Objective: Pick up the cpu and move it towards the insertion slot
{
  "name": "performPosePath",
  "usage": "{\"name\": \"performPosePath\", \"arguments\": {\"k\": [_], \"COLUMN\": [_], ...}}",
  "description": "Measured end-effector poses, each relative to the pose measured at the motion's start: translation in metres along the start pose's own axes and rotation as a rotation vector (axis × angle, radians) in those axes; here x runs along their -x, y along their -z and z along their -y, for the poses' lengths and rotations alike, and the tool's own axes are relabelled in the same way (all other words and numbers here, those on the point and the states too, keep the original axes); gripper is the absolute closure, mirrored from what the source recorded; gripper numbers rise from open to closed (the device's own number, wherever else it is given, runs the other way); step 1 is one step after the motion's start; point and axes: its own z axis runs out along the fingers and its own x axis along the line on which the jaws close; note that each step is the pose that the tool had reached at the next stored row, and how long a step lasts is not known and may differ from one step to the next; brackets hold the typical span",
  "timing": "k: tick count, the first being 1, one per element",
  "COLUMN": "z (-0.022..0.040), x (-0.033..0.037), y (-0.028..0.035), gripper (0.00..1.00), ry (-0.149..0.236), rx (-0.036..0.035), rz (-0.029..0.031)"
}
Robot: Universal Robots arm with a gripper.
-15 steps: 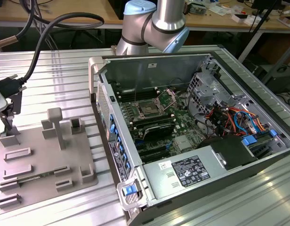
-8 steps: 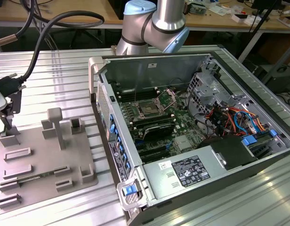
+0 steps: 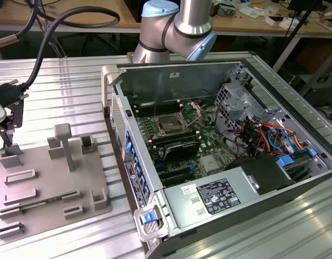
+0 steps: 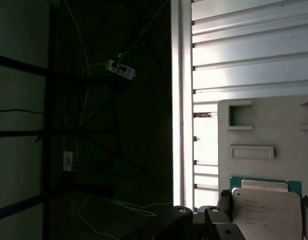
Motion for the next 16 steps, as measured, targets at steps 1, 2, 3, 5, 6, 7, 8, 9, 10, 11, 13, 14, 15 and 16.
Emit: {"name": "performPosePath", "arguments": {"k": [1, 2, 3, 5, 6, 7, 8, 9, 10, 11, 13, 14, 15, 16], "z": [0.0000, 0.0000, -0.0001, -0.0001, -0.0001, -0.0001, -0.0001, -0.0001, -0.0001, -0.0001, 0.0000, 0.0000, 0.0000, 0.0001], "x": [0.0000, 0.0001, 0.0001, 0.0001, 0.0001, 0.0001, 0.0001, 0.0001, 0.0001, 0.0003, 0.0034, 0.0053, 0.0073, 0.0130], "y": [0.0005, 0.0012, 0.0018, 0.0031, 0.0036, 0.0035, 0.0036, 0.0036, 0.0036, 0.0036, 0.0037, 0.0036, 0.0037, 0.0035], "gripper": [0.45, 0.45, 0.45, 0.45, 0.45, 0.45, 0.45, 0.45, 0.45, 0.45, 0.45, 0.45, 0.45, 0.45], "ry": [0.000, 0.000, 0.000, 0.000, 0.000, 0.000, 0.000, 0.000, 0.000, 0.000, 0.000, 0.000, 0.000, 0.000], "rx": [0.0000, 0.0000, 0.0000, 0.0000, 0.0000, 0.0001, 0.0000, 0.0000, -0.0001, -0.0003, -0.0012, -0.0016, -0.0021, -0.0030], "rz": [0.0000, 0.0000, -0.0001, 0.0000, 0.0000, 0.0000, 0.0000, 0.0000, -0.0001, -0.0001, -0.0002, -0.0001, -0.0002, 0.0000]}}
